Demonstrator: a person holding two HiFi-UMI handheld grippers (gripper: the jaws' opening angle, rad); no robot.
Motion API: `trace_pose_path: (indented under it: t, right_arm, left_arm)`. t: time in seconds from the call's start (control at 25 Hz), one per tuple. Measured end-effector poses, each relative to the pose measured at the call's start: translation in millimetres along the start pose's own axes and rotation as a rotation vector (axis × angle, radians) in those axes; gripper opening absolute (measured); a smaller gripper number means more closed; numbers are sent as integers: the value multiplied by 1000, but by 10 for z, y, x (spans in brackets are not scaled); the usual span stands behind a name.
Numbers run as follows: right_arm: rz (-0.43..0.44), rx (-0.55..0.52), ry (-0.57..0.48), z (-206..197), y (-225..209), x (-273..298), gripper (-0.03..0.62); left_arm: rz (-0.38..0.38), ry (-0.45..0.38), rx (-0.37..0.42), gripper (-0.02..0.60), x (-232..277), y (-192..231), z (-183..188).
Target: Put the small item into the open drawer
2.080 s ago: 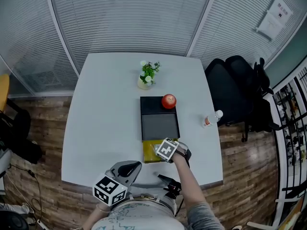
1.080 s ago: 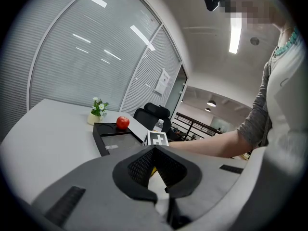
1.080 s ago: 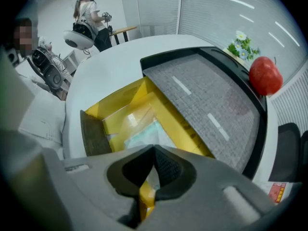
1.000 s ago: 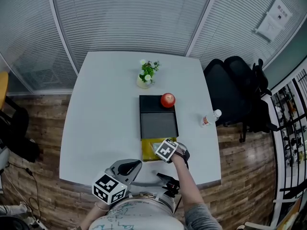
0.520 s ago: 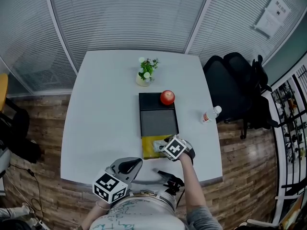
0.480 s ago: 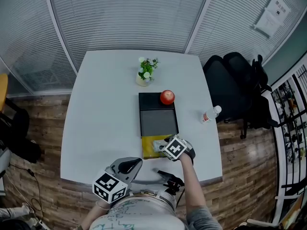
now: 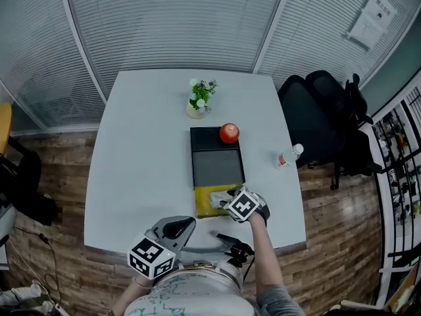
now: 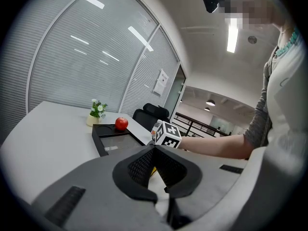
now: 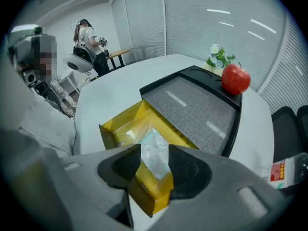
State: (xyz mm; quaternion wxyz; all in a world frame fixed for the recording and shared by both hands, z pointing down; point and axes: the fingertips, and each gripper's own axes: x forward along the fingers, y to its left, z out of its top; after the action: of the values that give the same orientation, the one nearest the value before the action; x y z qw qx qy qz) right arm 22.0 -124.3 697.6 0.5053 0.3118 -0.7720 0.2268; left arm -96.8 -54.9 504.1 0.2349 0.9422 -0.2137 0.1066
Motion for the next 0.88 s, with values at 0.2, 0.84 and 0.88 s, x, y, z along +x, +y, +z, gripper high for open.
trace_pose_path:
  t: [0.2,0.84,0.88]
  right_arm:
    - [-2,20,2,-41,15,-17,176]
    - [-19,86,-83,-90,60,-258,166]
    - [-22,87,-90,-92,73,-282,166]
  left_arm:
    - [5,-6,1,-3,-12,-8,13]
    - [4,1,-3,-3,17,-7,-3]
    - [3,1,-3,-3,17,-8,-3]
